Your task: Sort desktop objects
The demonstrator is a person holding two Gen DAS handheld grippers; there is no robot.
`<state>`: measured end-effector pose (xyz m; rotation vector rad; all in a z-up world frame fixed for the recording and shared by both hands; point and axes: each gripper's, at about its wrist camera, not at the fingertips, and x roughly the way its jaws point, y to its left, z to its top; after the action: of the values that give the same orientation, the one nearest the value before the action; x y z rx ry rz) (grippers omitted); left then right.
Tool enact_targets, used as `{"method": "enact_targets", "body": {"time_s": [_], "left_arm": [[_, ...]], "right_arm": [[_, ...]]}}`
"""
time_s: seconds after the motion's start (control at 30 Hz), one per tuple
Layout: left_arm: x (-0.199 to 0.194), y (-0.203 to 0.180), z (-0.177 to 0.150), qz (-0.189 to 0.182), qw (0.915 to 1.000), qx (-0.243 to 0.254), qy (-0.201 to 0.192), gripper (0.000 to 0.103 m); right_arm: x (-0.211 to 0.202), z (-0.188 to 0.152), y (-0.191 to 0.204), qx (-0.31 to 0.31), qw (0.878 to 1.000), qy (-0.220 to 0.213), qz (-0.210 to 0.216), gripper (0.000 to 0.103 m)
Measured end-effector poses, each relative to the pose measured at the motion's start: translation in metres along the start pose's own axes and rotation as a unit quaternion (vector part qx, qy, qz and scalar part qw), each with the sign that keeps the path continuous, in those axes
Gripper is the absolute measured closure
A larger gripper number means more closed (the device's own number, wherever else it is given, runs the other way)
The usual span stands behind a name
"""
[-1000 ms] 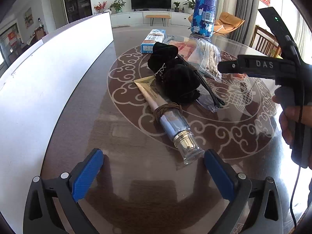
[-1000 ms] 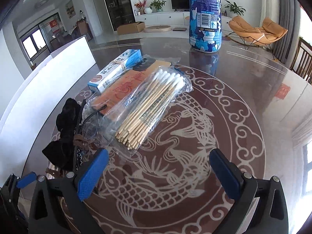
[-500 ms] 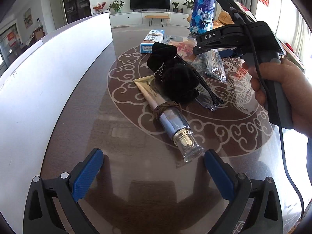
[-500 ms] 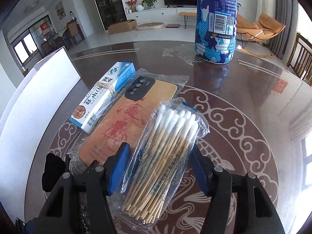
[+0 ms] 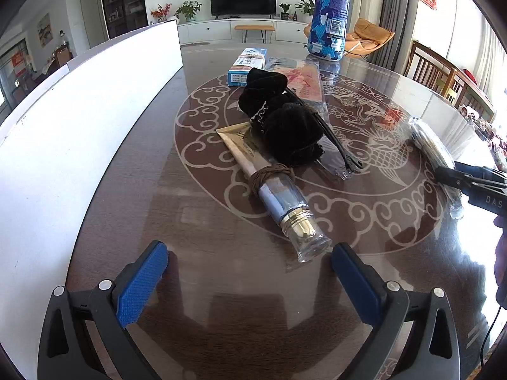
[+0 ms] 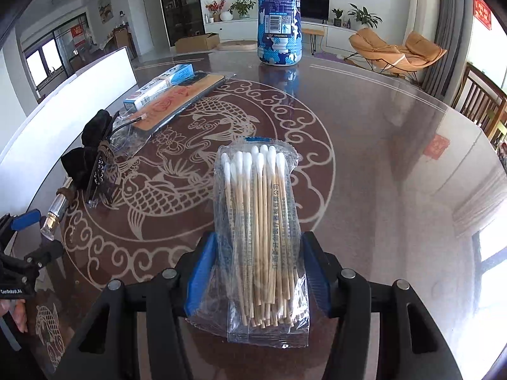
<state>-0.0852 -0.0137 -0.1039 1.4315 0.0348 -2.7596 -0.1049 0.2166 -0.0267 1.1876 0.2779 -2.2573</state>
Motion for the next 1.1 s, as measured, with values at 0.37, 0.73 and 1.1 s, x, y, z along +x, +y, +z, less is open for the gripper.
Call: {"method": "enact_targets", "body": {"time_s": [0.37, 0.73, 1.1], "left_arm": [[0.018, -0.005, 0.03, 0.006, 0.9985, -0.009, 0.054, 0.0], [0.009, 0.01, 0.036, -0.007, 0.9995, 0.003, 0.031, 0.074], [-0.036, 0.017, -0.029, -0.01, 0.9999, -0.002, 0.007, 0.074]], "right_arm": [[-0.005, -0.02, -0.004, 0.007, 1.0, 0.001, -0.03, 0.002], [-0.003, -0.02, -0.005, 0.009, 1.0, 0.003, -0.029, 0.0], [-0.002, -0.016, -0.005, 0.001, 1.0, 0.001, -0.011, 0.0]]}}
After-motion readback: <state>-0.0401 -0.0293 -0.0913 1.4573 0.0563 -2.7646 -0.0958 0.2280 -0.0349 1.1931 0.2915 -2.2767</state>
